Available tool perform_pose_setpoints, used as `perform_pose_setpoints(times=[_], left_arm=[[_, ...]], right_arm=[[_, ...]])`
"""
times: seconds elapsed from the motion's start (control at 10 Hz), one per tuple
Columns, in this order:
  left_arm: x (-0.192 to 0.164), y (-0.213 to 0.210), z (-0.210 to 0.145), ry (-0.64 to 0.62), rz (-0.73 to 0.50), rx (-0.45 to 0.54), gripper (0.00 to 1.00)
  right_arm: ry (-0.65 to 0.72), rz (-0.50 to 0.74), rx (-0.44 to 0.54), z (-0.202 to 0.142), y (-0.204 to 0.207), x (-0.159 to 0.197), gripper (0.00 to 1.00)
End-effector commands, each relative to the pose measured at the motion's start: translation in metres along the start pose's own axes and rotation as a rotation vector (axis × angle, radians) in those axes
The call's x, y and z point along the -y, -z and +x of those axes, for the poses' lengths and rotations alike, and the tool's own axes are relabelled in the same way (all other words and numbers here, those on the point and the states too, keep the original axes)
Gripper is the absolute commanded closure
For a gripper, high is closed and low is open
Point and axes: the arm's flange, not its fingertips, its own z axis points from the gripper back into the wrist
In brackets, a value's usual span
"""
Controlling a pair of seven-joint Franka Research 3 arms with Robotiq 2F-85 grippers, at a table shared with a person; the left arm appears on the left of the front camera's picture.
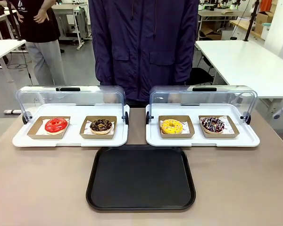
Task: Move the fourth donut from the left to the tray.
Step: Pick up the Paper togo box containing the Donut indicated by the person and place it on the Handle tray.
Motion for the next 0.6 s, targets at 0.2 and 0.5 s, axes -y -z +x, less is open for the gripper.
perform_pose_setpoints(times=[0.2,0.5], left_arm=[[-0.030,-0.020,-0.040,0.003,-0.034,0.126,0.00],[-0.024,-0.009,-0.051,0.009,-0.044,0.210,0.00]], right_arm=[[-0.032,0.139,0.154,-0.013,0.002,0.033,0.00],[-0.023,0.146,0.182,-0.018,-0.005,0.034,0.00]])
